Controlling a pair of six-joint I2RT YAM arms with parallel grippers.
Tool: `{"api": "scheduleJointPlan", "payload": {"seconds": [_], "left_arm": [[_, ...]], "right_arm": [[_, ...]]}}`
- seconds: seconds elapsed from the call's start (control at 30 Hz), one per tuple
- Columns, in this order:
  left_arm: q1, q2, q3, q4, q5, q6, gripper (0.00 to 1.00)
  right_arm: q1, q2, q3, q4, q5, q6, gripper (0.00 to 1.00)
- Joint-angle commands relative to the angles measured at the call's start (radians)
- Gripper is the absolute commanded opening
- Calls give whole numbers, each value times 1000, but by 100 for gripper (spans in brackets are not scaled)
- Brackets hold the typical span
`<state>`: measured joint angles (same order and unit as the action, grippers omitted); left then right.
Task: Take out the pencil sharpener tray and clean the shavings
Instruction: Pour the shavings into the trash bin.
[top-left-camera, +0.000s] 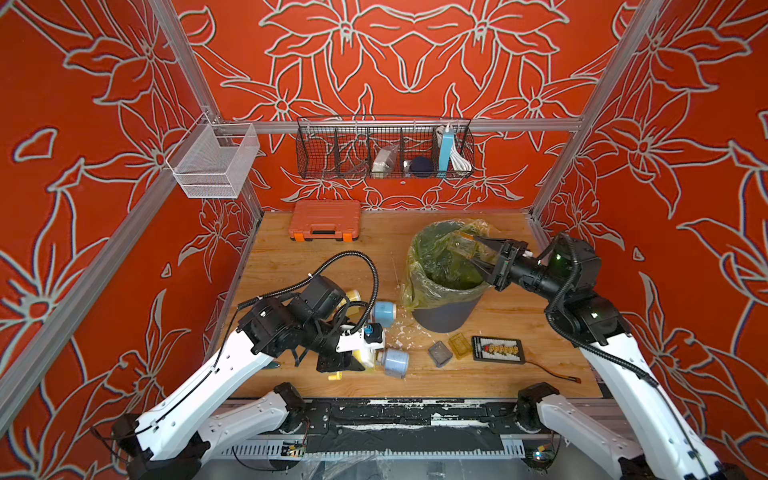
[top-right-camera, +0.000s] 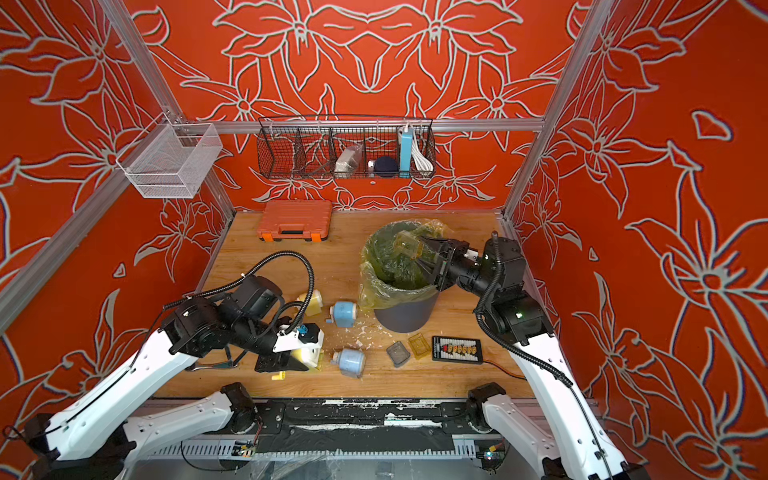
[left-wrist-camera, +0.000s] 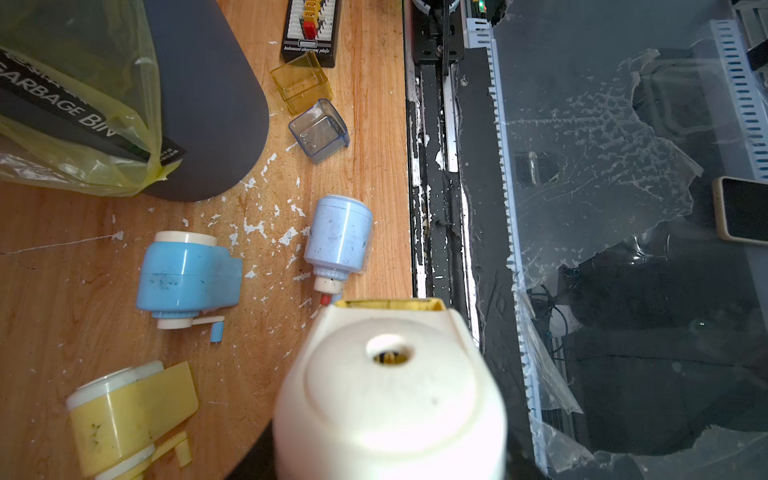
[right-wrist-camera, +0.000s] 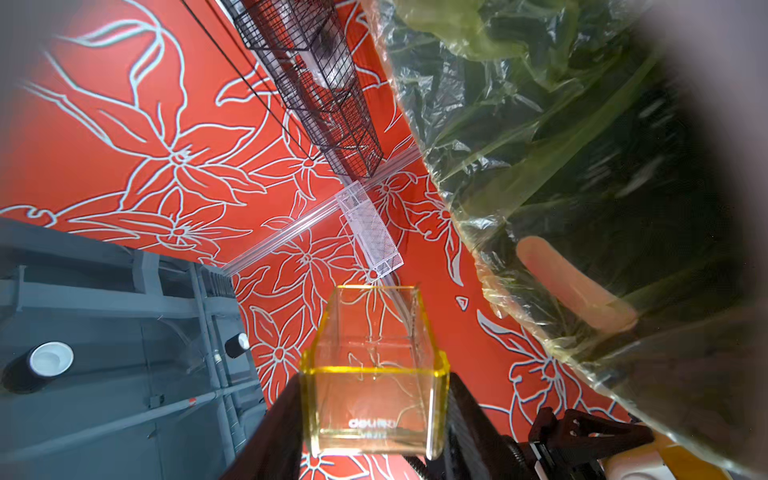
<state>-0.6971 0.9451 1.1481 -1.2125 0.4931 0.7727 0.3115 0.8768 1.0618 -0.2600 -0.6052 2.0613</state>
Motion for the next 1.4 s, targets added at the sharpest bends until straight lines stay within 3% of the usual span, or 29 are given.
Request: {"api": "scheduleJointPlan", "payload": {"seconds": [0.0, 0.07, 0.1, 0.17, 0.2, 0.27, 0.3, 0.4, 0.43, 0.5, 0.63, 0.8, 0.87, 0.93, 1.0, 1.07, 1.17, 1.3, 1.37], "left_arm": [[5, -1, 15, -9, 25, 2, 0], [5, -6, 0, 6, 24, 4, 0], [5, -2, -1, 4, 24, 3, 0], [4, 0, 6, -15, 24, 1, 0], [5, -5, -6, -10, 22, 3, 0], [5, -5, -28, 10, 13, 10, 0], [5, 5, -26, -2, 12, 12, 0], [6, 12, -41, -19, -7, 18, 0], [6, 12, -56, -10, -14, 21, 0], [9, 14, -73, -5, -25, 22, 0], [35, 6, -113, 13, -14, 21, 0], [137, 14, -142, 8, 30, 80, 0], [193, 22, -156, 3, 47, 118, 0], [253, 37, -173, -1, 55, 161, 0], [268, 77, -204, 23, 18, 184, 0], [271, 87, -235, 72, 1, 182, 0], [273, 118, -270, 132, 0, 168, 0], [273, 155, -299, 195, -29, 155, 0], [272, 173, -308, 218, -43, 151, 0]], "right_arm": [[-24, 9, 62, 32, -34, 153, 0], [-33, 29, -10, 151, -109, 238, 0], [-17, 30, 5, 193, -87, 230, 0], [-22, 40, 112, 59, -61, 80, 0], [-47, 54, 84, 84, -101, 43, 0], [-59, 69, -52, 290, -194, 156, 0], [-46, 62, -79, 395, -156, 166, 0], [-106, 73, -33, 234, -201, -60, 0], [-120, 90, -59, 243, -263, -55, 0], [-122, 112, -110, 433, -302, 7, 0], [-147, 124, -22, 289, -355, -189, 0], [-192, 136, -25, 346, -445, -297, 0], [-215, 123, 9, 249, -461, -456, 0], [-220, 105, 107, -19, -410, -802, 0], [-207, 66, 197, -317, -260, -1224, 0], [-189, -7, 162, -425, -96, -1496, 0], [-141, -114, 29, -432, 26, -1650, 0], [-105, -280, -115, -347, 39, -1655, 0], [-87, -326, -128, -394, 54, -1694, 0]]}}
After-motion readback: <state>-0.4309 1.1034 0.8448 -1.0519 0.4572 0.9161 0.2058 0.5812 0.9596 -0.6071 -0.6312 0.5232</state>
